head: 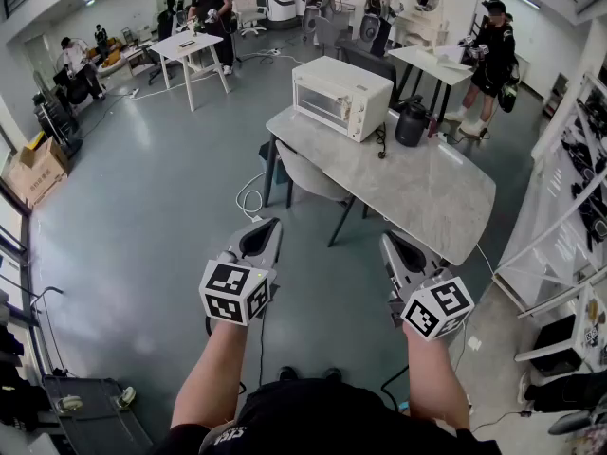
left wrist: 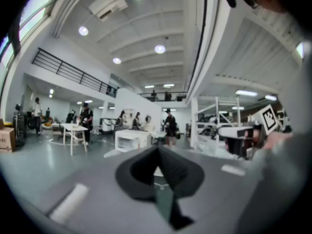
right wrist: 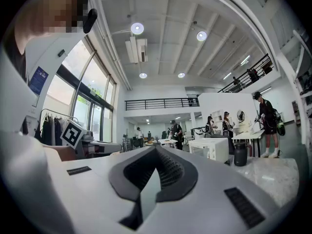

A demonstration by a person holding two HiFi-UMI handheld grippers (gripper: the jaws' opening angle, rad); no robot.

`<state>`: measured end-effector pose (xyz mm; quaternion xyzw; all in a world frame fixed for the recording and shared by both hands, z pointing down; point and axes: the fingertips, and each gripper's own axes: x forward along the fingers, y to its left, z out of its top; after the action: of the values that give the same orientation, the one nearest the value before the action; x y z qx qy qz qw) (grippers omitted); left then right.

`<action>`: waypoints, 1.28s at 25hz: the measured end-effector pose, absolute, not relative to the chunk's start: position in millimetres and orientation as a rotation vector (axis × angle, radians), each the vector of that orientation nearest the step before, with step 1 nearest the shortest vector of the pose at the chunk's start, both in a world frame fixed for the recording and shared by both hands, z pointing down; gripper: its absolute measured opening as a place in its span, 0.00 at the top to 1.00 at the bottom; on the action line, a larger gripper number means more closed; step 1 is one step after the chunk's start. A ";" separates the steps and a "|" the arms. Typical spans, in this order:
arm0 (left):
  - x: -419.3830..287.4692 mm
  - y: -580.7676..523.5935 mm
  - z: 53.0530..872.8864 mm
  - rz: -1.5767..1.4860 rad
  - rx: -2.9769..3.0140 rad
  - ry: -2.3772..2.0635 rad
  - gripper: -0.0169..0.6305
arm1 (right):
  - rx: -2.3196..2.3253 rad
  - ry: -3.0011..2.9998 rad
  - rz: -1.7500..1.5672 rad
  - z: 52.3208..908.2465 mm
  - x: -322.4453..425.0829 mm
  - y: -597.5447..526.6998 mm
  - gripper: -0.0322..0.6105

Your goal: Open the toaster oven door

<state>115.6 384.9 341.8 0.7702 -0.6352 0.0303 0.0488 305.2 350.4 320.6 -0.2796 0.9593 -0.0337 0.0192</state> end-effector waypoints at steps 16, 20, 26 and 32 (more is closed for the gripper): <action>147.4 400.7 366.4 0.104 2.278 -1.914 0.96 | -0.862 2.956 -0.168 329.8 348.5 366.4 0.96; 159.3 408.8 374.0 0.137 2.272 -1.913 0.96 | -0.846 2.972 -0.169 339.8 356.8 373.8 0.96; 167.0 404.0 381.4 0.144 2.264 -1.916 0.96 | -0.824 2.942 -0.241 348.2 363.0 369.6 0.96; 167.7 380.8 388.2 0.129 2.282 -1.875 0.96 | -0.841 2.933 -0.252 348.5 364.3 352.6 0.96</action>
<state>167.7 380.8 388.2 0.7686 -0.6315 0.0434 0.0923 364.3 352.6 348.5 -0.2745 0.9572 -0.0822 0.0399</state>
